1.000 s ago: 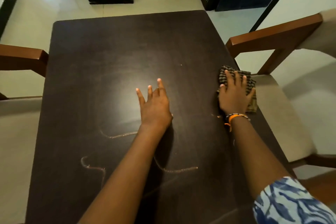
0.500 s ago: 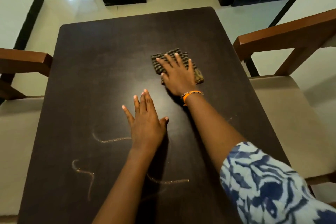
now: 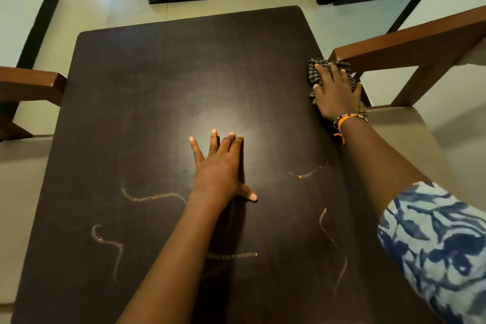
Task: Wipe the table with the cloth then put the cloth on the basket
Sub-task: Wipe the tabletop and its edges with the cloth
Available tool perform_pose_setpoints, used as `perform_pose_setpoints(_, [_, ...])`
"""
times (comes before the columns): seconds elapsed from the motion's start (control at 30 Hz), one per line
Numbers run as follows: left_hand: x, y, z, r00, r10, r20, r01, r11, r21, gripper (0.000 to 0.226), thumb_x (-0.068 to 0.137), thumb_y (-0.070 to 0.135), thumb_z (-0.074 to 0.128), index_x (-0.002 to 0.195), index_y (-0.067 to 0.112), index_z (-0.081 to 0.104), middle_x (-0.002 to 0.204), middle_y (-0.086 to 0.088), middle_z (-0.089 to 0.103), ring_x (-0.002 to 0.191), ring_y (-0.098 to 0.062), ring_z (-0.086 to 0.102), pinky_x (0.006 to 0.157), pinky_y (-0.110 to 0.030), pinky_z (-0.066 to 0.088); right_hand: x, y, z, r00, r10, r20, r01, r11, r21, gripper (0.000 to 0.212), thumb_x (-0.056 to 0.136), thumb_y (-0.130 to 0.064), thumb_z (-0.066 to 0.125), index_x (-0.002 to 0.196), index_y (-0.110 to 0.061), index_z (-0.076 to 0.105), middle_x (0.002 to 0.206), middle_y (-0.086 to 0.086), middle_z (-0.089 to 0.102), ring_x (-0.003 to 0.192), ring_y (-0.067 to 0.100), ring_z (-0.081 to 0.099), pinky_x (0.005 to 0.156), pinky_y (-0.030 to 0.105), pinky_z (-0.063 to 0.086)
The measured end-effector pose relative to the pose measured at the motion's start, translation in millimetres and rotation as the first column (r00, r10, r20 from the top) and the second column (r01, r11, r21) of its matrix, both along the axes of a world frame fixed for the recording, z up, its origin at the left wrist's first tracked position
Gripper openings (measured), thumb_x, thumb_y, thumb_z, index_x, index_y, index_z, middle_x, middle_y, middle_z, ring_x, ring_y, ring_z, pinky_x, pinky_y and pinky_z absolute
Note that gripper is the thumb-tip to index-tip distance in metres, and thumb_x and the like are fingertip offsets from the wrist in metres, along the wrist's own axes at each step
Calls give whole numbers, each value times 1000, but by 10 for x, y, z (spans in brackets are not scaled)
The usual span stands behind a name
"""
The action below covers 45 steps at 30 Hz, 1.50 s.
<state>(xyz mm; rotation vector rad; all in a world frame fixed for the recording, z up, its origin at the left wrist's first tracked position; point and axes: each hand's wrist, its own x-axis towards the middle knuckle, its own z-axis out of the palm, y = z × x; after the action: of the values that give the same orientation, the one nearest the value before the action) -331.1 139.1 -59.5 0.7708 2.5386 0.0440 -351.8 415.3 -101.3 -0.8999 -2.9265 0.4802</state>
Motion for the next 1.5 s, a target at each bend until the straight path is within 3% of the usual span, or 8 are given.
perform_pose_setpoints(0.3, [61, 126, 36, 999, 37, 30, -36, 999, -31, 120, 61, 43, 81, 149, 12, 5, 159, -8, 3, 146, -30, -9, 108, -60, -14, 1453, -474, 33, 998, -2, 66, 1, 1000, 6, 52, 99, -31, 34, 148, -32, 16, 159, 0, 12, 146, 23, 6, 116, 50, 9])
perform_pose_setpoints(0.6, [44, 73, -14, 1000, -4, -5, 4, 1000, -6, 121, 61, 50, 78, 149, 10, 5, 158, -10, 2, 143, -34, -19, 105, -62, -16, 1380, -741, 36, 991, -87, 103, 84, 996, 34, 56, 98, -31, 36, 148, -32, 12, 160, 0, 6, 147, 25, -2, 117, 51, -1])
perform_pose_setpoints(0.73, [166, -67, -31, 999, -1, -42, 3, 999, 53, 125, 67, 54, 71, 147, 6, -13, 158, -9, -12, 137, -35, -32, 101, -61, -22, 1139, -1418, 57, 990, 109, 85, -112, 993, 31, 58, 97, -33, 37, 149, -33, 10, 160, 0, 4, 147, 24, -4, 115, 49, -6])
perform_pose_setpoints(0.83, [347, -170, 49, 996, 39, -80, -31, 994, 105, 110, 81, 45, 63, 146, 4, -16, 157, -10, -17, 137, -35, -33, 100, -57, -25, 922, -1907, 86, 940, 323, 112, -323, 946, -14, 63, 95, -34, 40, 149, -33, 7, 160, -3, 2, 146, 24, -8, 114, 50, -10])
perform_pose_setpoints(1.0, [506, -371, 99, 994, 88, -71, -88, 996, -5, 116, 75, 47, 67, 147, 3, -12, 158, -12, -13, 139, -34, -29, 106, -60, -19, 985, -1949, 39, 891, 452, 38, -453, 891, 39, 59, 93, -40, 42, 146, -41, 18, 157, -9, 18, 147, 22, 5, 111, 56, -12])
perform_pose_setpoints(1.1, [534, -368, 108, 997, 27, -69, -29, 999, -20, 111, 75, 52, 65, 149, 6, -5, 159, -10, -7, 140, -33, -28, 105, -60, -21, 1195, -1426, 24, 926, 371, 66, -375, 925, 66, 58, 93, -42, 41, 145, -43, 16, 157, -11, 17, 147, 22, 5, 112, 60, -4])
perform_pose_setpoints(1.3, [612, -301, 41, 999, -30, -34, 31, 999, 30, 102, 75, 56, 62, 149, 10, 9, 160, -7, -2, 140, -32, -29, 99, -57, -26, 1645, -490, 59, 990, -6, 140, 8, 1000, -15, 54, 98, -40, 33, 148, -37, 10, 159, -5, 7, 146, 25, 1, 114, 58, 3])
perform_pose_setpoints(1.5, [649, -418, 35, 999, 1, -32, 2, 996, 94, 100, 77, 56, 61, 149, 12, 8, 160, -5, -1, 141, -30, -28, 99, -54, -27, 1614, -728, 70, 990, -19, 139, 15, 1000, 27, 56, 98, -37, 33, 149, -33, 8, 160, 2, 4, 146, 28, -4, 115, 53, -3])
